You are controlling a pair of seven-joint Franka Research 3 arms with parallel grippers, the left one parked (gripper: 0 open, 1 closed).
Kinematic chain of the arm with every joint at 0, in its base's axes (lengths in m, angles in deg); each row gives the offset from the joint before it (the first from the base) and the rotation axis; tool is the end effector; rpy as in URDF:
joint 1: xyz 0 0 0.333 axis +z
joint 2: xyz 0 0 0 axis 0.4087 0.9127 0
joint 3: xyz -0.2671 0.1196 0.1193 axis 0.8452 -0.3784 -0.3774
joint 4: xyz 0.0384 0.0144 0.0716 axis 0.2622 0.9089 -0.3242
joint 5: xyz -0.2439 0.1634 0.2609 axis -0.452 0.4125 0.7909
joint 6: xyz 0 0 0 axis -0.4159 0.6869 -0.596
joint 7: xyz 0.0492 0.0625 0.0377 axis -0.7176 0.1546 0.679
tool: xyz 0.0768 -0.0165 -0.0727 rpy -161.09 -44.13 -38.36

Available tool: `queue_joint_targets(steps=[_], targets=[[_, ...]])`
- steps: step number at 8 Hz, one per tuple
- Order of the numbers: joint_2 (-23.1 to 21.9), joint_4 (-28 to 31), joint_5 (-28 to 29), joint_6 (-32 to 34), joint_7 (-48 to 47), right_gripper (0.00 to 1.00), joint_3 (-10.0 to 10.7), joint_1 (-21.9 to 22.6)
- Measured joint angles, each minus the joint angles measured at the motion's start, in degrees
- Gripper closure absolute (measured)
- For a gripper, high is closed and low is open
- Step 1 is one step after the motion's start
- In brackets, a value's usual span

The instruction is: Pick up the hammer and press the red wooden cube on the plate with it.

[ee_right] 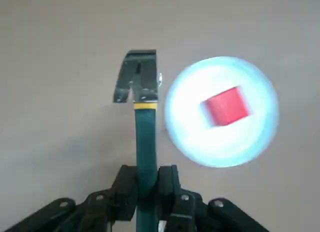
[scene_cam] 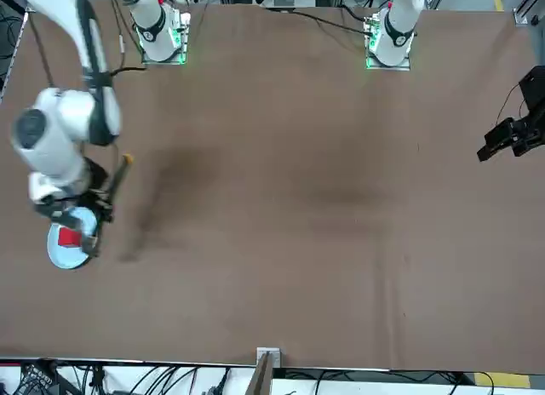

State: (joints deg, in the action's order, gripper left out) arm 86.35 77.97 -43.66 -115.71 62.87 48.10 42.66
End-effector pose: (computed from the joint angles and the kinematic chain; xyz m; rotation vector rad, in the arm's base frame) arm 0.6235 -0.0827 0.3529 2.9647 -0.4640 0.2751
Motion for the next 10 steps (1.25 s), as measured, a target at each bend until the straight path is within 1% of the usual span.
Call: queue_joint_targets(steps=[2,4,6,7,10], targets=[[1.76,-4.32,0.75,5.21,6.59,0.78,0.29,-6.43],[5.4,-8.58,6.83,8.42,11.7,0.78,0.24,-9.92],[8.87,-9.58,13.2,8.77,17.68,0.78,0.2,-11.48],[10.28,-9.64,15.18,8.79,18.91,0.78,0.19,-11.77],[12.76,-9.72,16.06,8.92,19.37,0.78,-0.08,-11.77]])
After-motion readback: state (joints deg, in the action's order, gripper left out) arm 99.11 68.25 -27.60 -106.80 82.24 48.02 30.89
